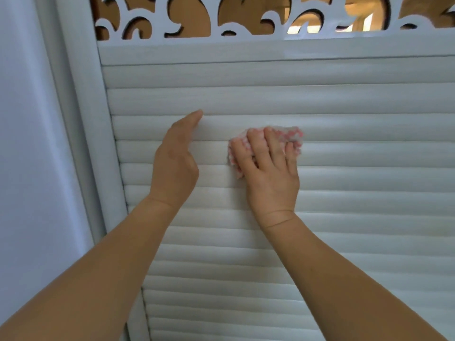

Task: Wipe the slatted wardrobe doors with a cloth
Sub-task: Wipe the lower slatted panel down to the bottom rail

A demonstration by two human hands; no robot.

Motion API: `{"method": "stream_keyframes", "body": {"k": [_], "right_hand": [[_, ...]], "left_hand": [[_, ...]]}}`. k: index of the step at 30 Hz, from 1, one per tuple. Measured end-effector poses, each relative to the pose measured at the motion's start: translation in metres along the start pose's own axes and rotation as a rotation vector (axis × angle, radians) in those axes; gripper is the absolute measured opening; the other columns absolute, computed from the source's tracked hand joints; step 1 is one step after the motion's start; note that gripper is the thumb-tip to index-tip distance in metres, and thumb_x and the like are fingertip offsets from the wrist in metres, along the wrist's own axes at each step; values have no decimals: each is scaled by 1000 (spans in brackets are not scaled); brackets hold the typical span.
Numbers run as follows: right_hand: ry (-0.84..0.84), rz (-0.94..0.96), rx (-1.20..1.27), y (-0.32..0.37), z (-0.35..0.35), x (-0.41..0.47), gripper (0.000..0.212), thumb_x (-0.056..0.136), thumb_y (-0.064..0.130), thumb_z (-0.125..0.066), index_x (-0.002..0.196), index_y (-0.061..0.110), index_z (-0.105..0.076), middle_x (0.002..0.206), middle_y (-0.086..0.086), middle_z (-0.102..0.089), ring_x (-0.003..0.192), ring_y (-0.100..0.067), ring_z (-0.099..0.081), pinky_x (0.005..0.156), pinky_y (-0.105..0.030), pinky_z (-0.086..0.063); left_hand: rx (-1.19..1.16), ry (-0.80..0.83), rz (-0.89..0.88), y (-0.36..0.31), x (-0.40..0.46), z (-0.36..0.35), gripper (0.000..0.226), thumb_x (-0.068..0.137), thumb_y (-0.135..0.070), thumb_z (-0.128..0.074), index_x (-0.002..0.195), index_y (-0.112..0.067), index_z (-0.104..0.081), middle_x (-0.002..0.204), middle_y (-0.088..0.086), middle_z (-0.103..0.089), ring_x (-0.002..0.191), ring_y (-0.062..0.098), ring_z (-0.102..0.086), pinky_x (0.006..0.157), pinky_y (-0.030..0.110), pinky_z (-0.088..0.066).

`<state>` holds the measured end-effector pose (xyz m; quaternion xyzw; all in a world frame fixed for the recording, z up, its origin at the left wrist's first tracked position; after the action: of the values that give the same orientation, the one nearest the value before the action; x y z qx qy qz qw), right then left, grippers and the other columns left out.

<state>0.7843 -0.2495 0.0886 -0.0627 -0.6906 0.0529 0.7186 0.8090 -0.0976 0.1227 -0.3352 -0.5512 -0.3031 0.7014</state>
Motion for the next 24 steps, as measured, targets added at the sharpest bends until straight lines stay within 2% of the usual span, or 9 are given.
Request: {"method": "stream_keyframes", "body": {"k": [4, 7, 10, 12, 16, 19, 24], "right_hand": [[91, 190, 14, 29, -9, -45, 50, 97, 4, -24, 121, 19, -66, 128, -9, -61, 121, -33, -54, 98, -55, -42], [162, 363, 9, 28, -8, -82, 47, 94, 5, -30, 125, 19, -62, 131, -7, -58, 125, -29, -51, 100, -54, -38], [132, 427, 18, 20, -8, -72, 43, 92, 6, -37, 122, 21, -64, 131, -5, -59, 125, -26, -51, 101, -53, -37], [55, 385, 29, 22, -10, -45, 43, 96, 5, -33, 117, 21, -68, 128, -4, -61, 122, -26, -54, 99, -53, -38], [-81, 304, 52, 34, -23, 19, 47, 99, 9, -27, 105, 21, -72, 121, -4, -65, 116, -29, -59, 100, -52, -37], [-124, 290, 38, 52, -34, 45, 39, 94, 8, -37, 100, 20, -73, 117, -5, -67, 113, -31, -61, 96, -57, -41], [-106, 344, 123, 85, -43, 20, 34, 88, 4, -46, 107, 15, -72, 119, -8, -66, 117, -32, -58, 98, -62, -38]], "left_hand": [[57, -42, 96, 14, -10, 14, 69, 66, 16, -31, 131, -2, -47, 127, 14, -53, 117, 19, -45, 103, 10, -26], [95, -33, 167, 27, -17, 20, 71, 69, 21, -33, 134, -5, -44, 132, 12, -51, 123, 25, -44, 105, 14, -23], [71, -10, 253, 37, -22, 25, 75, 73, 23, -32, 138, -11, -39, 136, 6, -48, 127, 19, -40, 103, 2, -17], [50, 0, 265, 41, -26, 29, 75, 72, 24, -31, 139, -11, -38, 135, 6, -48, 125, 16, -41, 101, 0, -17], [6, 5, 254, 46, -27, 34, 78, 68, 23, -29, 138, -9, -38, 132, 6, -50, 119, 7, -41, 103, 4, -21], [-14, -15, 283, 54, -29, 39, 81, 67, 23, -26, 139, -11, -36, 129, 1, -49, 121, 9, -43, 108, 15, -26], [-46, -43, 311, 62, -39, 41, 85, 63, 19, -22, 142, -12, -31, 124, -3, -47, 119, 6, -46, 108, 23, -33]]}}
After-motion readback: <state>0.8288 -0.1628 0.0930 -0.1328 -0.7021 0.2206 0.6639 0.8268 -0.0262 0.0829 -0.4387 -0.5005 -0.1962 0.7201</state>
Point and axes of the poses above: each hand's wrist, its own x-axis towards the middle knuckle, its own z-axis out of the back of the hand, y = z × x, the point moved 4 cm from there along x, towards the middle knuckle
